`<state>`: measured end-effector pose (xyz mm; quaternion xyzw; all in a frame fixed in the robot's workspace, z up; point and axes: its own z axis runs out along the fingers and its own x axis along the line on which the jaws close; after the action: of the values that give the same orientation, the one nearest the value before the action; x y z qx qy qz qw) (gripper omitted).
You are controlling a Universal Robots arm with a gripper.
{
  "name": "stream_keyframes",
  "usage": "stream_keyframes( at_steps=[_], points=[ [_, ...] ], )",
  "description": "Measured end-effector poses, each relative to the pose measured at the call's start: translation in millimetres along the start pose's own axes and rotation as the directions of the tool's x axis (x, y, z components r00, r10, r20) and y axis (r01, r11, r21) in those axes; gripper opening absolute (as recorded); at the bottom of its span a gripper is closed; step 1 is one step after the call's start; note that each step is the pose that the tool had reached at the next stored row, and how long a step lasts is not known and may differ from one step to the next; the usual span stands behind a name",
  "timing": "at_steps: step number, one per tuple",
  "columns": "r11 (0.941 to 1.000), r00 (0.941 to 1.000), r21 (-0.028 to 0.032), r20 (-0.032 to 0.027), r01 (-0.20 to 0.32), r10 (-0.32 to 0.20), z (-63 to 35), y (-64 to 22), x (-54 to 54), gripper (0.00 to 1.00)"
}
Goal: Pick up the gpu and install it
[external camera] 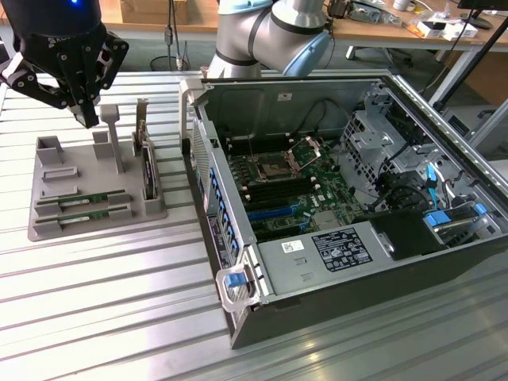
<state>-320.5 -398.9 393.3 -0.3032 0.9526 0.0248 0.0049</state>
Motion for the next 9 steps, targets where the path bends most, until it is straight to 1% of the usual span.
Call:
stream_keyframes(
  at_steps=[5,6,9],
  points=[
    [0.9994,0.9994,-0.0009,-0.0015,0.034,-0.034,0.0,0.0,0.0,0.11],
    [0.9988,0.9988,-0.0012,-0.0021,0.05,-0.05,0.0,0.0,0.0,0.11],
    [0.9976,0.9976,-0.0018,-0.0029,0.069,-0.069,0.0,-0.1,0.0,0.11]
  ],
)
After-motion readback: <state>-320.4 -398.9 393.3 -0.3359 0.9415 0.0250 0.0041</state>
